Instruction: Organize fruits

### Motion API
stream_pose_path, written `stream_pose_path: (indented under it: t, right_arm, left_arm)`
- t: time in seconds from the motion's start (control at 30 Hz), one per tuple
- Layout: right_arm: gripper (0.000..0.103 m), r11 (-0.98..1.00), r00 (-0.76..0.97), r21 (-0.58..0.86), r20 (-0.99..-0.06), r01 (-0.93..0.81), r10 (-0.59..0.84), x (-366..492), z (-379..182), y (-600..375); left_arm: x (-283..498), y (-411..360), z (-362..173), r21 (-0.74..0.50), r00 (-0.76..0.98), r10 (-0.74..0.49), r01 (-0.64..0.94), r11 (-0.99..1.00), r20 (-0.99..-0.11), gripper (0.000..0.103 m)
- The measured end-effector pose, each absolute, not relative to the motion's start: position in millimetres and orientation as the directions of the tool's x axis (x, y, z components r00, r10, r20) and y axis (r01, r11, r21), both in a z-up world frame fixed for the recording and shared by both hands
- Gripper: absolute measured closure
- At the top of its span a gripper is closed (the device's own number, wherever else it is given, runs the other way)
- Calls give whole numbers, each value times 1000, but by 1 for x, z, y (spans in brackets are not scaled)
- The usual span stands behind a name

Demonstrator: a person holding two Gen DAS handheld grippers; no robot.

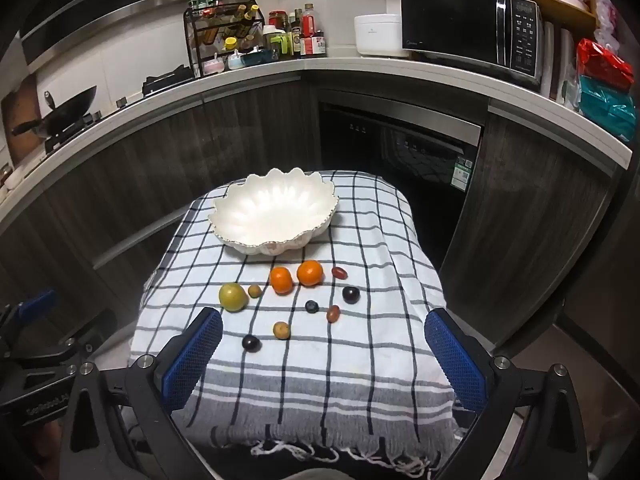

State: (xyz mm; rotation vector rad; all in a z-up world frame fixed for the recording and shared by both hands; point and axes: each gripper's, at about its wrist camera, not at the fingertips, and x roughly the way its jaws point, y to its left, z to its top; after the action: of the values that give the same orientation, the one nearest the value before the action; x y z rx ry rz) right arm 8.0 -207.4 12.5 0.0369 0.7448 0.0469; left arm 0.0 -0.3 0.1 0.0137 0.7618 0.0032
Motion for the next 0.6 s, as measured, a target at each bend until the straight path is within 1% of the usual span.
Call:
stream_pose_path:
  t: [0.6]
  right_arm:
    - [0,998,734,60,-676,-26,60,7,12,-211]
  left_arm:
    - [0,0,0,16,725,10,1,1000,-689,0]
